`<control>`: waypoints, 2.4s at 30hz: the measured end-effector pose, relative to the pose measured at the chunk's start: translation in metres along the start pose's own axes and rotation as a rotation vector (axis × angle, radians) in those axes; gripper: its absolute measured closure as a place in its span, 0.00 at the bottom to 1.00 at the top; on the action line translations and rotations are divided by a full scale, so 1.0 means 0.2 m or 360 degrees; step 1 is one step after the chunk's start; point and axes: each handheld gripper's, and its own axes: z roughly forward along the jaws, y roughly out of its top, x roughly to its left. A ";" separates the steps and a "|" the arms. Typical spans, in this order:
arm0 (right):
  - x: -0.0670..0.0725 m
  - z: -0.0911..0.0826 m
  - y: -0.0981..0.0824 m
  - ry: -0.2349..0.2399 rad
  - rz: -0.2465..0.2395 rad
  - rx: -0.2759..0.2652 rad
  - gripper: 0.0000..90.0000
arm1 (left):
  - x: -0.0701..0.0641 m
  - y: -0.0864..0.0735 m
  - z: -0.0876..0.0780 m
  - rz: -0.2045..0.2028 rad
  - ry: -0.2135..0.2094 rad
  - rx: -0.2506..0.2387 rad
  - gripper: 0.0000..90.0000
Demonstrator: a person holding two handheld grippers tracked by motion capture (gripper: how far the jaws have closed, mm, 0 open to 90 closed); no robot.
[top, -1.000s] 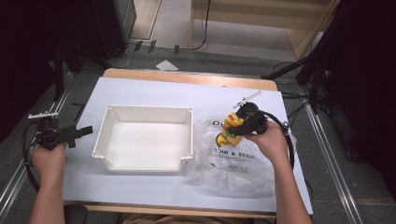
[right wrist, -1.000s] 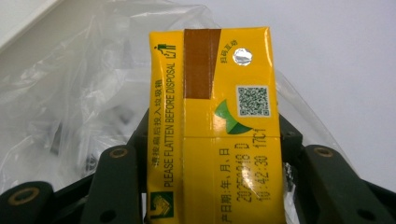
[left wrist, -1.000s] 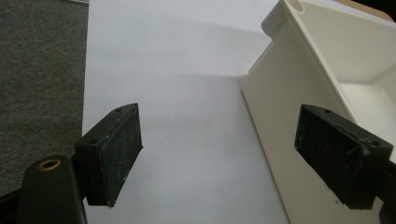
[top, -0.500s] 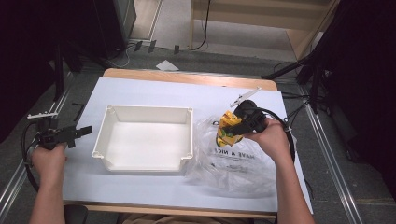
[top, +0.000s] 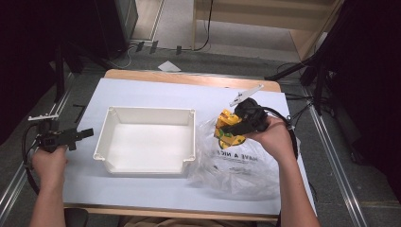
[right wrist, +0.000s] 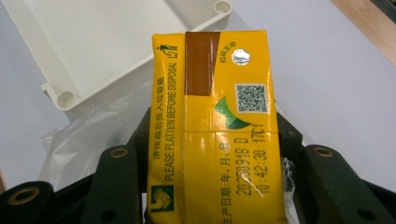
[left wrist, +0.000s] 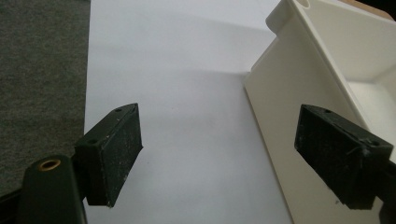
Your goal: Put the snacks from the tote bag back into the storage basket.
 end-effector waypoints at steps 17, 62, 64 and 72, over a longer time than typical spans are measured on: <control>0.05 0.00 0.10 0.0124 -0.0111 -0.0070 0.58 | 0.01 -0.03 -0.03 -0.0030 -0.0011 -0.0005 0.18; 0.29 0.17 0.51 0.0401 -0.0531 -0.0111 0.58 | 0.03 -0.04 -0.03 -0.0050 -0.0036 -0.0006 0.17; 0.30 0.18 0.52 0.0407 -0.0551 -0.0110 0.58 | 0.03 -0.04 -0.03 -0.0048 -0.0040 -0.0002 0.17; 0.34 0.23 0.55 0.0461 -0.0637 -0.0152 0.58 | 0.02 -0.04 -0.02 -0.0049 -0.0040 -0.0002 0.17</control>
